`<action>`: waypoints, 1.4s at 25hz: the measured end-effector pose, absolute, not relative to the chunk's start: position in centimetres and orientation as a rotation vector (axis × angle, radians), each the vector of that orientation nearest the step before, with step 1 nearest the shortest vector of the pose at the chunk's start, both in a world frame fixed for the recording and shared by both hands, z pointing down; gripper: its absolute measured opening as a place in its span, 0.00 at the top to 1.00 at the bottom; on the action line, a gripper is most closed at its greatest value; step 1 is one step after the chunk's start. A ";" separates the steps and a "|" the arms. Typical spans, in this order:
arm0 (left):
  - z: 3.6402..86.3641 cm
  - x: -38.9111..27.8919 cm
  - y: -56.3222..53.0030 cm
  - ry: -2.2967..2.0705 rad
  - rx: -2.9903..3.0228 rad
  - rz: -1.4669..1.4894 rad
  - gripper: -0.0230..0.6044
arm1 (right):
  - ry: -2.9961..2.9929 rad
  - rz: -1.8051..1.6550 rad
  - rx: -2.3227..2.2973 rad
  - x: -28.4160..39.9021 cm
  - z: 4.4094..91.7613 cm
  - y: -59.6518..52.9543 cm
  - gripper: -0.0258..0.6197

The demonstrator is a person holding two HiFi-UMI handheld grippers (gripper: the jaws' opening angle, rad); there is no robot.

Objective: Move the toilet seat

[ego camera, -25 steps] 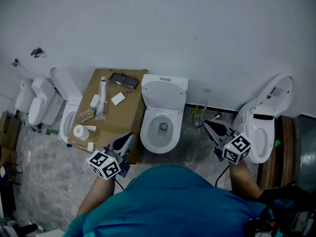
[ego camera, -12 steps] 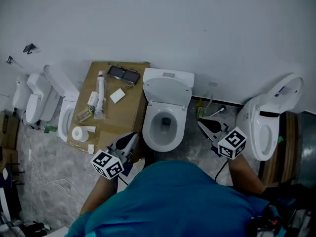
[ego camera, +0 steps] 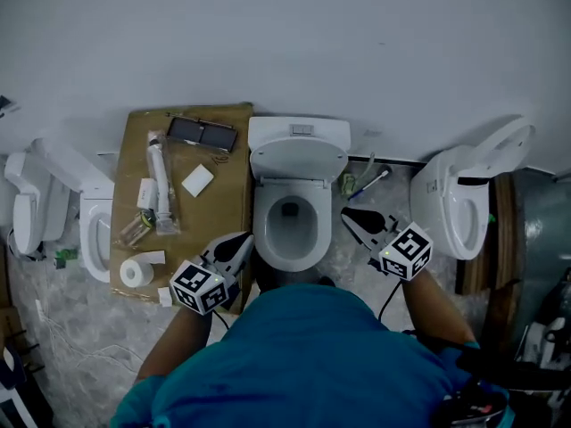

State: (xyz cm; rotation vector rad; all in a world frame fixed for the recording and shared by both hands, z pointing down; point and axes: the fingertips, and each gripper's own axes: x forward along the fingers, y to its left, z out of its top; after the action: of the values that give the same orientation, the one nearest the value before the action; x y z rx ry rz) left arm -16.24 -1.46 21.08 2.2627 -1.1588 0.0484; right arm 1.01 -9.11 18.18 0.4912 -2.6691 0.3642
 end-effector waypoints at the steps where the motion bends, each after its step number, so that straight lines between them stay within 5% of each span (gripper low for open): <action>1: 21.7 -16.3 -1.8 -1.140 2.264 0.070 0.98 | -2.658 0.371 0.486 0.6 18.8 -9.4 0.96; 17: 37.3 -10.8 -3.4 -1.203 2.083 0.294 0.98 | -2.509 0.160 0.005 2.4 40.4 -9.3 0.95; 35: 54.4 -6.3 -3.3 -1.176 1.999 0.421 0.98 | -2.198 -0.257 -0.521 5.6 67.8 5.8 0.68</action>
State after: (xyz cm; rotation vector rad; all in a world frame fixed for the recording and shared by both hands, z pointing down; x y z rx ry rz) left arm -6.26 -3.30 54.42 1.9989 -1.1757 0.4212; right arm 5.62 5.85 67.76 -0.5211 -2.1979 -0.2569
